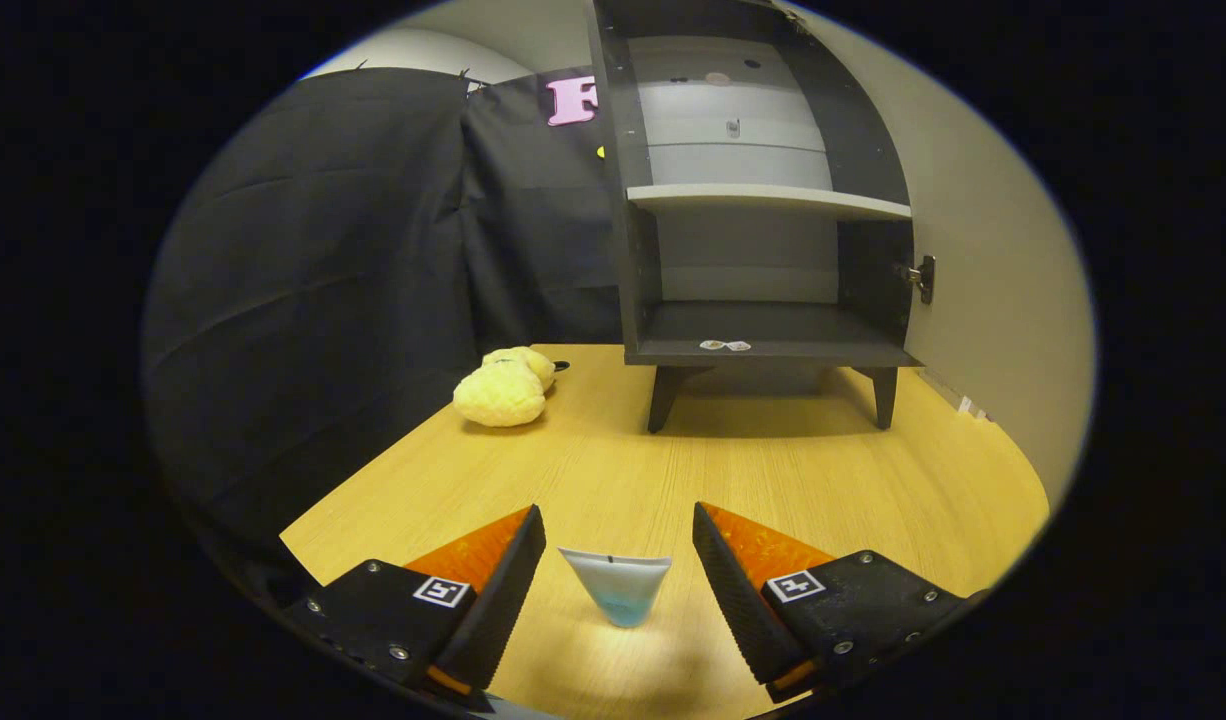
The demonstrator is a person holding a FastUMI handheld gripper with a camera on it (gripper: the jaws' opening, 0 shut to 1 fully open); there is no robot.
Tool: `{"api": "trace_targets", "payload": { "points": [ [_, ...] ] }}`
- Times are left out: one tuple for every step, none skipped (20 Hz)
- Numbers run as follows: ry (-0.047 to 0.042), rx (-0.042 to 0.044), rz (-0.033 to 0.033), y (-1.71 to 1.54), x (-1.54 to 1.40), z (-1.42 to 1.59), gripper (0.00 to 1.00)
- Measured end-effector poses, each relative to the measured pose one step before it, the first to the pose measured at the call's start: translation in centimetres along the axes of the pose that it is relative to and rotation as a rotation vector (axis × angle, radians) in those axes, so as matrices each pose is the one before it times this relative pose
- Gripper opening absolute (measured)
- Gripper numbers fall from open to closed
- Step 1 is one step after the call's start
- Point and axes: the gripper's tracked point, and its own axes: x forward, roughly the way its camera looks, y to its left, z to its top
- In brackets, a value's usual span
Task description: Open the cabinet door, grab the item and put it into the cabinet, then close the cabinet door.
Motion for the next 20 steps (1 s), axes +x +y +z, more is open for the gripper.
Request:
{"api": "trace_targets", "payload": {
  "points": [
    [0.0131,-0.00513,-0.00382,0.043,0.27,-0.706,0.92],
    [0.01558,-0.00389,-0.00339,0.019,0.196,-0.662,0.91],
    [0.01439,-0.00268,-0.00231,0.025,0.177,-0.677,0.89],
    [0.01613,-0.00064,-0.00315,-0.05,0.201,-0.684,0.88],
    [0.01505,-0.00099,-0.00508,-0.065,0.196,-0.718,0.86],
    [0.01183,0.00013,-0.00755,-0.176,0.111,-0.522,0.84],
    [0.01023,0.00187,-0.00464,-0.142,0.174,-0.503,0.79],
    [0.00764,0.00303,-0.00446,-0.15,0.13,-0.368,0.77],
    [0.00995,0.00295,-0.00225,-0.095,0.131,-0.437,0.72],
    [0.00775,0.00071,-0.00255,-0.13,0.076,-0.272,0.7],
    [0.00487,0.00021,-0.00007,-0.03,0.116,-0.256,0.67],
    [0.00205,-0.00025,0.00639,0.045,-0.117,-0.053,0.67],
    [-0.00476,-0.00298,0.00445,0.151,-0.149,0.005,0.63],
    [0.00587,-0.01037,-0.00385,-0.188,0.192,-0.127,0.59],
    [0.00237,-0.00113,0.00446,-0.015,-0.497,0.126,0.51],
    [-0.00068,0.00299,0.00616,-0.025,-0.158,0.29,0.51],
    [-0.00263,0.00149,0.00082,-0.129,-0.329,0.363,0.5],
    [-0.00659,0.00173,-0.00181,-0.235,-0.346,0.563,0.5],
    [-0.00631,0.00047,-0.00149,-0.138,-0.319,0.686,0.5],
    [-0.00727,-0.00152,-0.00228,-0.217,-0.339,0.773,0.5]
  ]
}}
